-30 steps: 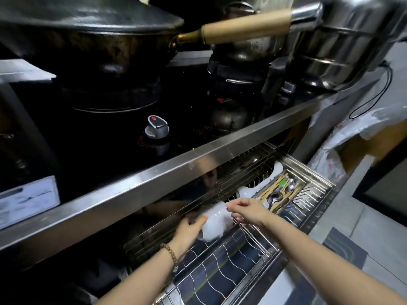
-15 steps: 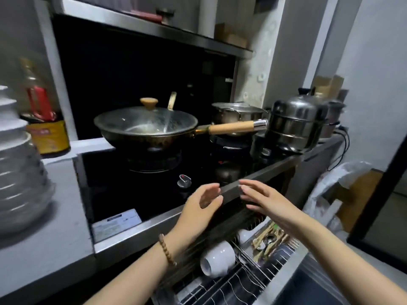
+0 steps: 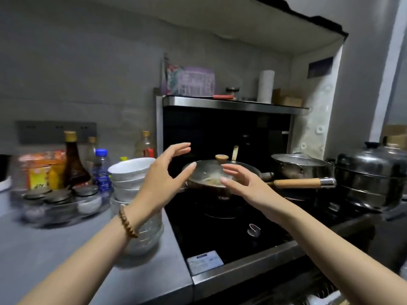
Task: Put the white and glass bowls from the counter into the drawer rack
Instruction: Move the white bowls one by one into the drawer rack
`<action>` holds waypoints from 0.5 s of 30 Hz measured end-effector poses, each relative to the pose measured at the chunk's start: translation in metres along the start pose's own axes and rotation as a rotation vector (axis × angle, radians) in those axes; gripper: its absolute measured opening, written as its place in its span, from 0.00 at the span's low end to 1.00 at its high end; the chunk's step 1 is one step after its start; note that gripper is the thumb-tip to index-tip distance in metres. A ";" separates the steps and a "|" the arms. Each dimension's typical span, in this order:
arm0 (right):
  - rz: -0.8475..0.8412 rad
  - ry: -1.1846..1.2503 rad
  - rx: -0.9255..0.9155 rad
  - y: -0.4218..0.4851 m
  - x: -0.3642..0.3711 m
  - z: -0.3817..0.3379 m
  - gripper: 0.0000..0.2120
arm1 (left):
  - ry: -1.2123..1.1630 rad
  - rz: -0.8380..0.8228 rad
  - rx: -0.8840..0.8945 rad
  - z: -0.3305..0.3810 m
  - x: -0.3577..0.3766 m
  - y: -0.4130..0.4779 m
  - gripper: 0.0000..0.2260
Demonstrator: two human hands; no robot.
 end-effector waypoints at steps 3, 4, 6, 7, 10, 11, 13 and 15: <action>-0.023 -0.019 -0.043 0.024 0.024 -0.022 0.25 | 0.104 0.078 -0.039 -0.009 -0.045 0.005 0.20; -0.029 -0.020 -0.054 0.032 0.033 -0.028 0.25 | 0.117 0.094 -0.075 -0.014 -0.057 0.004 0.21; -0.046 -0.004 -0.071 0.046 0.049 -0.037 0.26 | 0.125 0.120 -0.154 -0.026 -0.078 0.002 0.23; -0.058 0.012 -0.081 0.053 0.056 -0.041 0.26 | 0.130 0.132 -0.187 -0.033 -0.088 0.001 0.23; -0.090 0.040 -0.114 0.073 0.077 -0.048 0.26 | 0.135 0.144 -0.294 -0.055 -0.112 -0.004 0.28; -0.097 0.042 -0.123 0.079 0.083 -0.050 0.26 | 0.131 0.145 -0.331 -0.062 -0.118 -0.005 0.31; -0.116 0.051 -0.139 0.090 0.095 -0.052 0.25 | 0.107 0.149 -0.385 -0.074 -0.127 -0.009 0.36; -0.140 0.064 -0.151 0.100 0.104 -0.051 0.24 | 0.064 0.137 -0.422 -0.083 -0.132 -0.011 0.37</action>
Point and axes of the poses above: each hand's wrist, its own y-axis towards the middle knuckle, its own x-axis out of the palm, z = x × y, the point moved 1 cm from there along y, towards the middle knuckle, and after that the axes turned 12 degrees about -y, right-handed, at the moved point
